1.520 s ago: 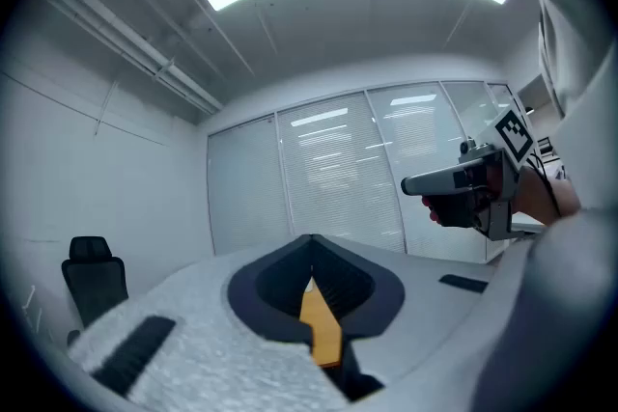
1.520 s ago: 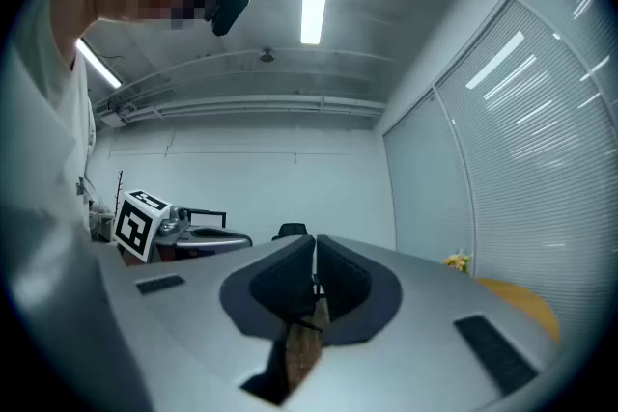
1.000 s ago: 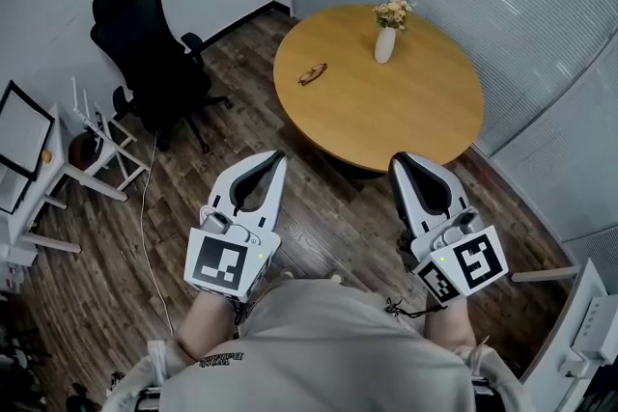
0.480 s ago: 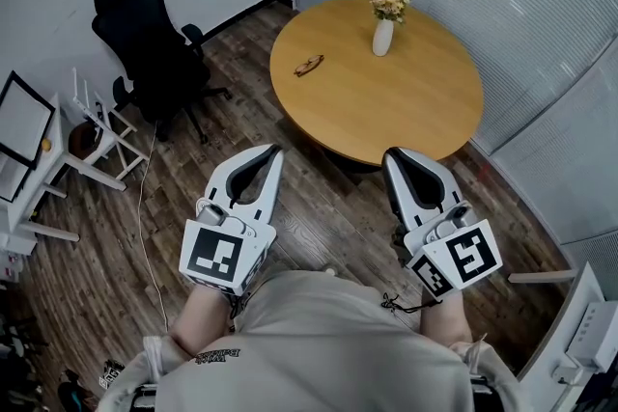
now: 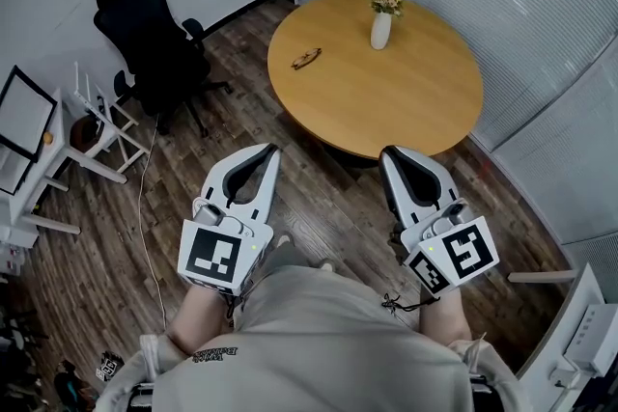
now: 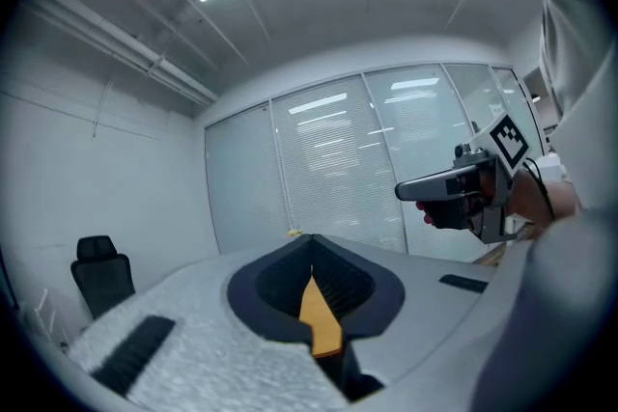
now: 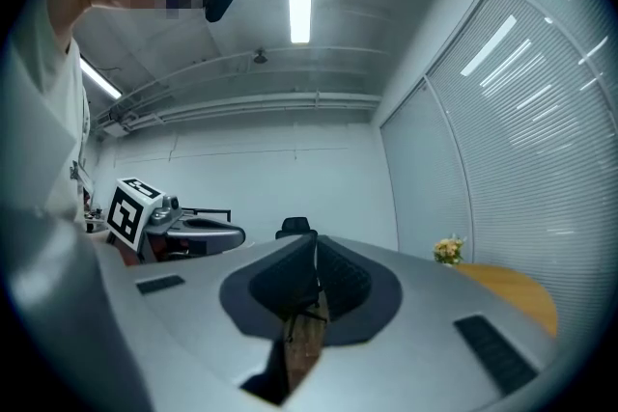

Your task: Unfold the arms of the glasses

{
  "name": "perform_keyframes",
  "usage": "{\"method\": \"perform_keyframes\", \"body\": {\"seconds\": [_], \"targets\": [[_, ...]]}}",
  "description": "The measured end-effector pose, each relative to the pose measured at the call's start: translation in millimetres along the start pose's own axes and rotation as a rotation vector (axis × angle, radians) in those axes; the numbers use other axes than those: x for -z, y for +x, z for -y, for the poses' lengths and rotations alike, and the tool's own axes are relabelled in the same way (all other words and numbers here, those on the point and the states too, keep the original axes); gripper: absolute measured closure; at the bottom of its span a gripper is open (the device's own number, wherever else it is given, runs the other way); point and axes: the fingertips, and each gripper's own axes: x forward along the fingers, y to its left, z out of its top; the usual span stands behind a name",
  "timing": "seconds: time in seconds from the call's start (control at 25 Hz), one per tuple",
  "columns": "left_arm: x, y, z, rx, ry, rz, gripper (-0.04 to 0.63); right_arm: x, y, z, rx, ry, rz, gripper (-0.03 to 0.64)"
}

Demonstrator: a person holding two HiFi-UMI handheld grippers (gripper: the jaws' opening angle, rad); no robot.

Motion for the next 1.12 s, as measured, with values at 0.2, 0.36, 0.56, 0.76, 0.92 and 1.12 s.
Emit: {"method": "perform_keyframes", "body": {"seconds": [0.2,0.36,0.56,0.76,0.92,1.12], "targets": [[-1.5,5.6,4.9,0.001,0.016,-0.006,0.572,11.1,4.8,5.2,-0.009,0.045,-0.015,0.581],[4.0,12.2,3.1,0.006,0.051,-0.002,0.572,18.0,11.7,6.5,-0.011,0.053,-0.027,0.581],[13.1,27.9,-8.1,0.009,0.057,0.001,0.572,25.9,30.8,9.0,-0.017,0.043,-0.047,0.581],[25.2,49.7,-29.5,0.022,0.046,-0.004,0.572,35.9,57.7,21.0,-0.002,0.057,-0.057,0.581],[34.9,69.0,-54.1,0.028,0.052,-0.007,0.572,41.8,85.9,30.2,0.001,0.053,-0.067,0.581],[38.7,99.5,-80.5,0.044,0.050,-0.011,0.572,43.3,122.8,48.7,0.017,0.052,-0.075,0.581]]}}
